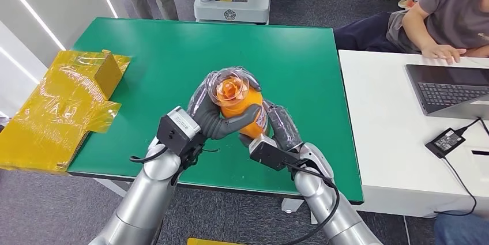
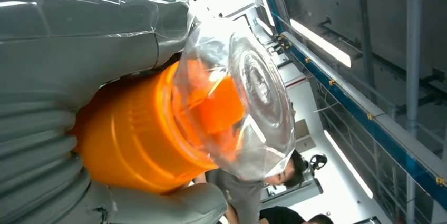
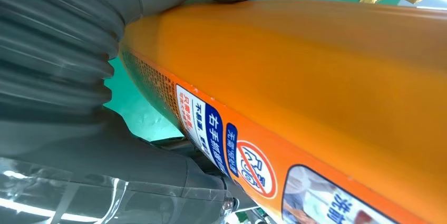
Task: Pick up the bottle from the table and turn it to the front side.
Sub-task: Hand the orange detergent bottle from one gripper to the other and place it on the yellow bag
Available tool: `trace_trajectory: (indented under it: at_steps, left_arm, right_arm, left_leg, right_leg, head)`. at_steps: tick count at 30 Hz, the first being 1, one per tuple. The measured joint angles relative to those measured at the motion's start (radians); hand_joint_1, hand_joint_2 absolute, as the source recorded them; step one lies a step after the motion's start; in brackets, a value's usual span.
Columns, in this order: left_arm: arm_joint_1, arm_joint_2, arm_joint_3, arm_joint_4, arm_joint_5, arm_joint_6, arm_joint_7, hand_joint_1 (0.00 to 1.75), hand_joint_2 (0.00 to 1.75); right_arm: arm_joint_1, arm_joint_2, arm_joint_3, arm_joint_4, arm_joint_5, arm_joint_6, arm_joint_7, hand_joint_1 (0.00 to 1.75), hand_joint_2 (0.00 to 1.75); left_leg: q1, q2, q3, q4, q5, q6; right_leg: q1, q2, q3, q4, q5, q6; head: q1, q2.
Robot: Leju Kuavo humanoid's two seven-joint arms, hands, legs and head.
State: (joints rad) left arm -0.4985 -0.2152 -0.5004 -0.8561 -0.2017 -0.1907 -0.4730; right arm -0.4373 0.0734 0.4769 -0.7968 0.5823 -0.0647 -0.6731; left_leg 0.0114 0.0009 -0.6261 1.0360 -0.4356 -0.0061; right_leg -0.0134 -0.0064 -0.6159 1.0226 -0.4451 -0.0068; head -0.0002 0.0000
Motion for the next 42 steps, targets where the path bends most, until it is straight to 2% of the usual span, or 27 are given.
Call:
trace_trajectory:
  at_steps: [11, 12, 15, 16, 21, 26, 34, 42]
  left_arm:
    - [-0.008, -0.004, -0.005, 0.020, 0.003, 0.000, -0.003, 1.75, 1.75]
    - [-0.008, -0.004, -0.005, 0.021, 0.003, 0.000, -0.003, 1.75, 1.75]
    - [-0.009, -0.005, -0.005, 0.024, 0.003, 0.000, -0.005, 1.75, 1.75]
    - [-0.009, -0.006, -0.005, 0.025, 0.002, 0.000, -0.006, 1.75, 1.75]
    - [-0.009, -0.006, -0.005, 0.029, 0.000, 0.011, -0.007, 1.75, 1.75]
    - [-0.009, -0.007, -0.005, 0.029, 0.009, 0.027, -0.007, 1.75, 1.75]
    - [0.009, 0.004, -0.002, 0.029, 0.030, 0.067, 0.003, 1.75, 1.75]
    - [0.048, 0.029, 0.006, 0.026, 0.042, 0.099, 0.002, 1.75, 1.75]
  right_arm:
    - [0.000, 0.000, -0.001, 0.013, 0.040, -0.043, 0.011, 1.75, 1.75]
    - [0.000, 0.000, -0.001, 0.013, 0.043, -0.048, 0.014, 1.37, 1.75]
    - [0.000, 0.000, -0.002, 0.013, 0.048, -0.056, 0.019, 0.07, 1.75]
    - [0.000, 0.000, -0.002, 0.013, 0.050, -0.060, 0.022, 0.00, 1.75]
    - [0.016, 0.009, -0.003, -0.013, 0.054, -0.145, 0.052, 0.00, 1.75]
    - [0.066, 0.018, -0.015, -0.106, -0.012, -0.200, 0.043, 0.00, 1.75]
    - [0.145, 0.020, -0.006, -0.305, -0.205, -0.262, -0.020, 0.00, 1.75]
    - [0.210, 0.012, 0.064, -0.581, -0.398, -0.343, -0.029, 0.00, 1.75]
  left_leg:
    - [0.000, 0.000, 0.000, 0.000, 0.000, 0.000]
    - [0.000, 0.000, 0.000, 0.000, 0.000, 0.000]
    - [0.000, 0.000, 0.000, 0.000, 0.000, 0.000]
    - [0.000, 0.000, 0.000, 0.000, 0.000, 0.000]
    - [0.000, 0.000, 0.000, 0.000, 0.000, 0.000]
    - [0.000, 0.000, 0.000, 0.000, 0.000, 0.000]
    - [0.000, 0.000, 0.000, 0.000, 0.000, 0.000]
    - [0.000, 0.000, 0.000, -0.001, 0.000, 0.000]
  right_leg:
    - [0.000, 0.000, 0.000, 0.000, 0.000, 0.000]
    - [0.000, 0.000, 0.000, 0.000, 0.000, 0.000]
    - [0.000, 0.000, 0.000, 0.000, 0.000, 0.000]
    - [0.000, 0.000, 0.000, 0.000, 0.000, 0.000]
    - [0.000, 0.000, 0.000, 0.000, 0.000, 0.000]
    - [0.000, 0.000, 0.000, 0.000, 0.000, 0.000]
    - [0.000, 0.000, 0.000, 0.000, 0.000, 0.000]
    - [0.000, 0.000, 0.000, 0.000, 0.000, 0.000]
  head:
    - [0.000, 0.000]
    - [0.000, 0.000]
    - [0.000, 0.000]
    - [0.000, 0.000]
    - [0.000, 0.000]
    - [0.000, 0.000]
    - [0.000, 0.000]
    - [0.000, 0.000]
